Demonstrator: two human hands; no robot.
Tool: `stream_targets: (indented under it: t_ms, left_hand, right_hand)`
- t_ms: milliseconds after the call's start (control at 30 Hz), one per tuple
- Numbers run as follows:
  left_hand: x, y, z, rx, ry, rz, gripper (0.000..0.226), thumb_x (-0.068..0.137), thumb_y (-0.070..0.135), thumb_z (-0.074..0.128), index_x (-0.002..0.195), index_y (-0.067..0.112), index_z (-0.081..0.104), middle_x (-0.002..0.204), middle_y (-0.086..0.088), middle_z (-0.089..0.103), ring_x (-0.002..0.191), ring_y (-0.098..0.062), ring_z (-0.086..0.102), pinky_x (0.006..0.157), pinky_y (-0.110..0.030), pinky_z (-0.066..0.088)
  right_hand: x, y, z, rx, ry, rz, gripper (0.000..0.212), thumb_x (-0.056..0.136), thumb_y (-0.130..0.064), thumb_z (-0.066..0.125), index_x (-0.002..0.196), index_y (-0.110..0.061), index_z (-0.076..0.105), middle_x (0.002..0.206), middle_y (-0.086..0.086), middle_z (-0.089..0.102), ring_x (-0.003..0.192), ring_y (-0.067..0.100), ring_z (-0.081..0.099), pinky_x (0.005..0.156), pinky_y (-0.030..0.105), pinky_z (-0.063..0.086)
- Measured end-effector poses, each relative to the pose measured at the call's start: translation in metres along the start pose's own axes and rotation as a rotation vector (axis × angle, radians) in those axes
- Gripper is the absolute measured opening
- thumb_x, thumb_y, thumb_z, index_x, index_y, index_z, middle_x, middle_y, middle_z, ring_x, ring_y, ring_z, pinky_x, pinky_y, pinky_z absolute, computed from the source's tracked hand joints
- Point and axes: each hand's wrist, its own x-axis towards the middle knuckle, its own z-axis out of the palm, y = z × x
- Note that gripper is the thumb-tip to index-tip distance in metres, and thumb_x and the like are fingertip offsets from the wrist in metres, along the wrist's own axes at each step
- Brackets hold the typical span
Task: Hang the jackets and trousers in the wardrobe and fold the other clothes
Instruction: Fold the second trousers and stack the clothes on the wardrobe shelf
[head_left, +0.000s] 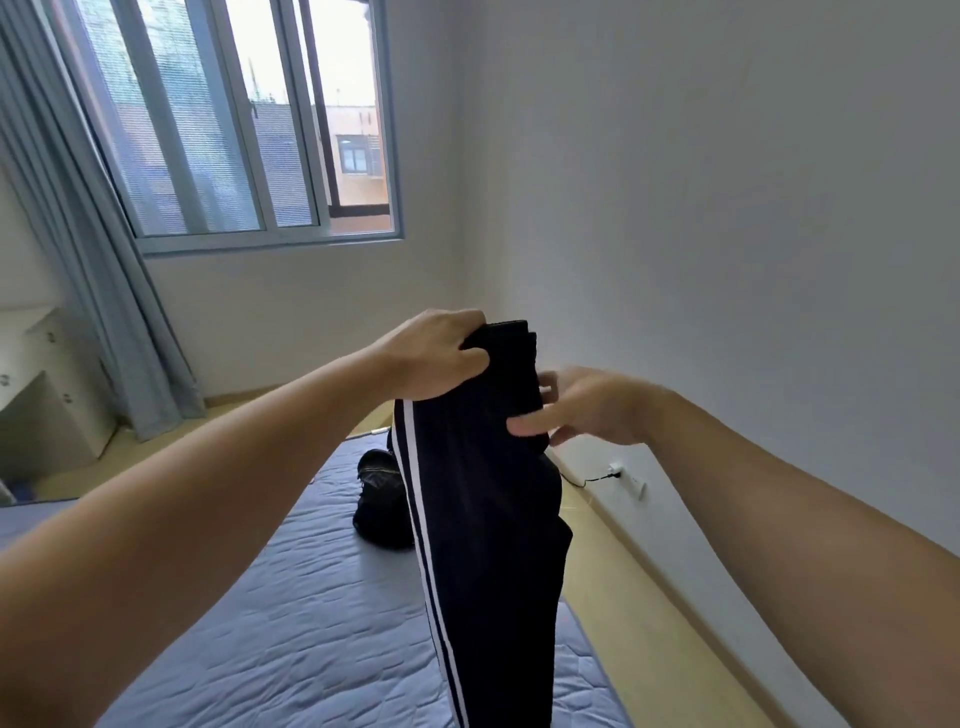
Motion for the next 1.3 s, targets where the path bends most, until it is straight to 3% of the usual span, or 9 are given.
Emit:
stream_targets:
  t_ms: [100,200,367,467,667,867,1000,1167,1300]
  left_hand:
    - [0.002,-0.004,-0.004,0.063,0.05,0.012,0.052,0.074,0.072,0.053,0.089,0.022,0.055,0.084,0.004,0.062,0.077,-0.017,0.058,0.068,-0.037,0.048]
    - [0.004,-0.006,-0.011,0.194,0.156,0.021,0.053,0.073,0.085,0.044,0.08,0.032,0.047,0.076,0.013,0.055,0.069,-0.009,0.053,0.057,-0.031,0.039]
    - [-0.003,-0.011,-0.035,0.325,0.344,-0.033,0.049,0.078,0.084,0.039,0.081,0.035,0.041,0.074,0.018,0.047,0.067,-0.002,0.045,0.055,-0.03,0.032]
    - [-0.013,-0.017,-0.047,0.419,0.352,-0.078,0.06,0.079,0.084,0.04,0.091,0.026,0.049,0.076,0.014,0.049,0.068,-0.013,0.048,0.059,-0.034,0.036]
    - [-0.038,-0.034,-0.068,0.543,0.367,-0.126,0.055,0.083,0.08,0.047,0.091,0.025,0.048,0.076,0.014,0.046,0.07,-0.017,0.05,0.061,-0.034,0.04]
    - [-0.061,-0.061,-0.083,0.585,0.404,-0.187,0.053,0.083,0.082,0.044,0.086,0.029,0.042,0.074,0.017,0.044,0.064,-0.007,0.044,0.054,-0.029,0.031]
    - [-0.065,-0.079,-0.093,0.56,0.429,-0.212,0.051,0.085,0.079,0.046,0.087,0.028,0.043,0.077,0.014,0.048,0.066,-0.008,0.047,0.059,-0.032,0.037]
    - [-0.063,-0.095,-0.103,0.548,0.412,-0.198,0.048,0.085,0.079,0.048,0.082,0.032,0.039,0.075,0.019,0.044,0.065,-0.002,0.042,0.056,-0.03,0.032]
    - [-0.064,-0.109,-0.099,0.573,0.361,-0.213,0.049,0.084,0.08,0.048,0.077,0.034,0.034,0.074,0.018,0.042,0.064,0.0,0.038,0.052,-0.026,0.025]
  right_hand:
    - [0.019,0.023,0.002,-0.193,-0.161,0.125,0.057,0.074,-0.029,0.086,0.125,-0.037,0.062,0.122,-0.015,0.068,0.119,0.025,0.061,0.105,0.046,0.051]
    - [0.045,0.045,0.016,-0.259,-0.106,0.161,0.045,0.076,-0.025,0.086,0.111,-0.039,0.063,0.113,-0.02,0.067,0.112,0.014,0.062,0.099,0.04,0.055]
    - [0.068,0.074,0.04,-0.213,0.033,0.09,0.02,0.089,-0.018,0.068,0.104,-0.029,0.061,0.106,0.0,0.067,0.088,0.016,0.066,0.069,0.03,0.061]
    - [0.079,0.065,0.048,-0.25,0.065,0.019,0.024,0.089,-0.008,0.063,0.111,-0.018,0.064,0.113,0.013,0.067,0.089,0.023,0.065,0.069,0.035,0.058]
    - [0.099,0.032,0.055,-0.366,-0.194,0.113,0.04,0.081,-0.016,0.079,0.118,-0.023,0.066,0.113,0.001,0.071,0.1,0.019,0.071,0.077,0.033,0.063]
    - [0.12,0.016,0.069,-0.394,-0.25,0.097,0.035,0.083,-0.023,0.078,0.115,-0.027,0.066,0.102,-0.004,0.076,0.085,0.016,0.077,0.069,0.027,0.06]
    - [0.128,0.018,0.077,-0.285,-0.197,0.009,0.041,0.084,-0.037,0.076,0.121,-0.042,0.058,0.1,-0.008,0.073,0.084,0.011,0.075,0.069,0.025,0.057]
    - [0.139,0.022,0.084,0.006,-0.045,-0.079,0.031,0.088,-0.037,0.077,0.115,-0.022,0.071,0.094,-0.007,0.075,0.091,0.015,0.071,0.075,0.027,0.057]
    - [0.148,0.026,0.09,-0.106,0.063,-0.07,0.024,0.087,-0.036,0.077,0.106,-0.024,0.072,0.095,-0.006,0.075,0.089,0.016,0.072,0.067,0.026,0.055]
